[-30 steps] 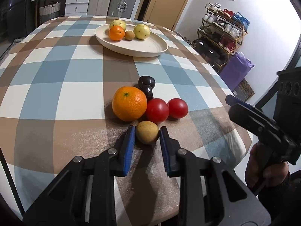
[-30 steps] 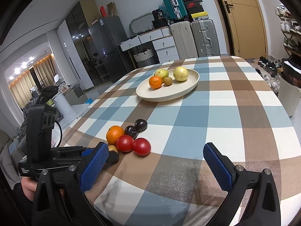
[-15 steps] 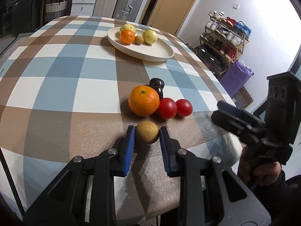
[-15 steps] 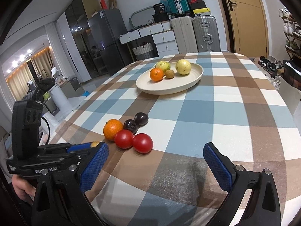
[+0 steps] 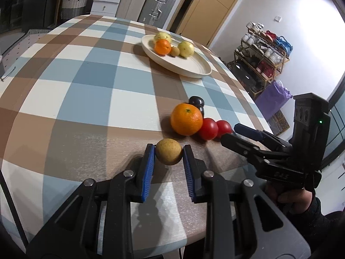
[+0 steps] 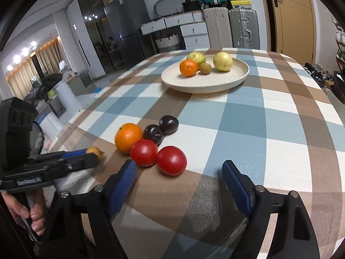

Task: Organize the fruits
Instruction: 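Lower the left gripper onto the small brown kiwi and close on it, then grasp a red tomato with the right gripper while the left gripper holds the kiwi, then carry the kiwi and tomato onto the white plate and open both grippers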

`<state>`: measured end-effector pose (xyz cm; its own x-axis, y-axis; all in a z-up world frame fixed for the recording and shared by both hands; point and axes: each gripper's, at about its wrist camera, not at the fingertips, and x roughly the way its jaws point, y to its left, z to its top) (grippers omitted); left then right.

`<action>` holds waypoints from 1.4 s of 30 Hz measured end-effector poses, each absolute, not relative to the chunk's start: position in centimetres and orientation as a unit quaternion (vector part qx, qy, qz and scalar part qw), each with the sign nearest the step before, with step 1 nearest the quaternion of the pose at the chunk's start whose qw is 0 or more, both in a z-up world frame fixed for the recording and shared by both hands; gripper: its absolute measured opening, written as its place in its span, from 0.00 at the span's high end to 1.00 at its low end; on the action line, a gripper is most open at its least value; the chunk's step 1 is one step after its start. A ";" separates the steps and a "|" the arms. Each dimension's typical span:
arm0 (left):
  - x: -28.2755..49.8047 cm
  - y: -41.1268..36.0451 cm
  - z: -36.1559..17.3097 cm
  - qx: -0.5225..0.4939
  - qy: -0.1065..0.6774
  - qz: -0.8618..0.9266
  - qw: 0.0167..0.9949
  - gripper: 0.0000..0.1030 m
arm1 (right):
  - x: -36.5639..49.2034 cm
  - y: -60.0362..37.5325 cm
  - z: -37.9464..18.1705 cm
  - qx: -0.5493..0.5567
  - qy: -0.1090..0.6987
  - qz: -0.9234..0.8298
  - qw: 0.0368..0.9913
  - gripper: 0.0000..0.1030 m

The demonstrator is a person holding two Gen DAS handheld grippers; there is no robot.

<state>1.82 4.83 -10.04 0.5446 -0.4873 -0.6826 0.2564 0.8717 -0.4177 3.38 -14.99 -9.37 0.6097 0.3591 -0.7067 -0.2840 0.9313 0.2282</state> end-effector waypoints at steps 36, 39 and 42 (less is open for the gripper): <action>3.6 4.0 -8.8 -0.137 0.427 -0.207 0.869 0.77 | 3.7 -16.7 -8.1 0.102 0.368 0.246 0.891 0.73; 4.3 3.7 -8.3 -0.134 0.426 -0.208 0.870 0.77 | 3.9 -17.0 -7.5 0.102 0.360 0.248 0.893 0.73; 5.2 3.5 -7.6 -0.130 0.423 -0.210 0.872 0.77 | 4.3 -17.5 -6.8 0.111 0.353 0.254 0.894 0.73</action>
<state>5.16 3.46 -7.61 0.5535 -0.4768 -0.6828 0.2569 0.8777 -0.4046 4.30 -17.55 -6.83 0.6223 0.5316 -0.5746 -0.3755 0.8468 0.3769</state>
